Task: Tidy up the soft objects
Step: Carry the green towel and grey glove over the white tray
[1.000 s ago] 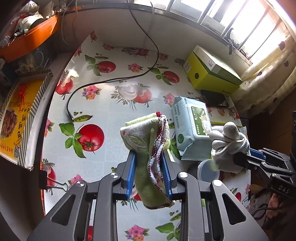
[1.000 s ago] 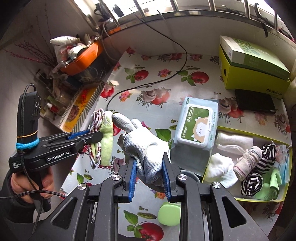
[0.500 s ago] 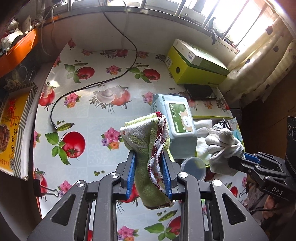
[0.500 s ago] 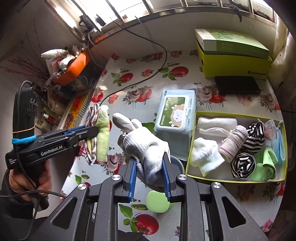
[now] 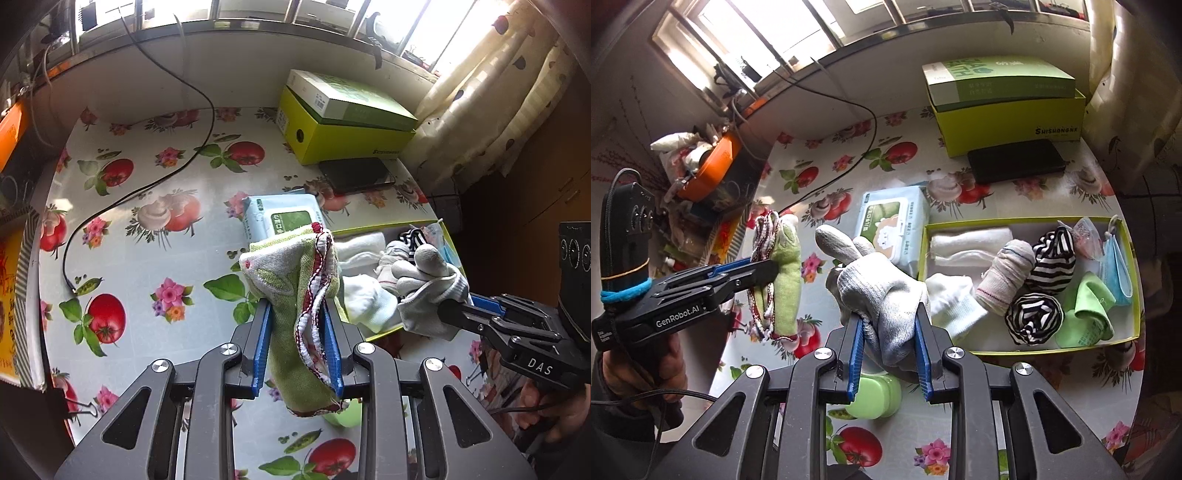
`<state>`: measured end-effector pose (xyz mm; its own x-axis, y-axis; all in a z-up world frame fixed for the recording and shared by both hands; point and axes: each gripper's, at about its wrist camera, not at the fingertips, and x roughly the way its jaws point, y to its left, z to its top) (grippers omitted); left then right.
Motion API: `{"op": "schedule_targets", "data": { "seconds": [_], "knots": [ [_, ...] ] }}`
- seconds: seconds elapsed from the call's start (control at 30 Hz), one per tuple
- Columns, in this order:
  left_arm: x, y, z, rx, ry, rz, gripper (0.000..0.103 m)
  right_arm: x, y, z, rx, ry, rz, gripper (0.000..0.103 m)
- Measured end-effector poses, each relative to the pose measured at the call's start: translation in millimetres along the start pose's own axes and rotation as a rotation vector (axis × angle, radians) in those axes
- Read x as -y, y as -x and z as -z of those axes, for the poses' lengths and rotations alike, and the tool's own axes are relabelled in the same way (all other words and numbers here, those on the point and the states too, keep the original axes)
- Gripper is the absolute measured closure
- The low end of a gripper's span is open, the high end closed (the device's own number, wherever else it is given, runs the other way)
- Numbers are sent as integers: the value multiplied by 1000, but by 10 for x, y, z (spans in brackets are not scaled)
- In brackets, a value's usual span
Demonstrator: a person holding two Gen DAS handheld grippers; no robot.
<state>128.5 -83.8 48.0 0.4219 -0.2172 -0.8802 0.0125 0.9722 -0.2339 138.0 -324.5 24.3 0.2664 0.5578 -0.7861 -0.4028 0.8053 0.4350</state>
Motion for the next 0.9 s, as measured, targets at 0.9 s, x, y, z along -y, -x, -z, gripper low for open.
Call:
{"op": "schedule_targets", "data": {
  "seconds": [0.9],
  "knots": [
    [973, -473, -325, -69, -195, 68, 75, 1372, 325, 125, 93, -266, 138, 80]
  ]
}}
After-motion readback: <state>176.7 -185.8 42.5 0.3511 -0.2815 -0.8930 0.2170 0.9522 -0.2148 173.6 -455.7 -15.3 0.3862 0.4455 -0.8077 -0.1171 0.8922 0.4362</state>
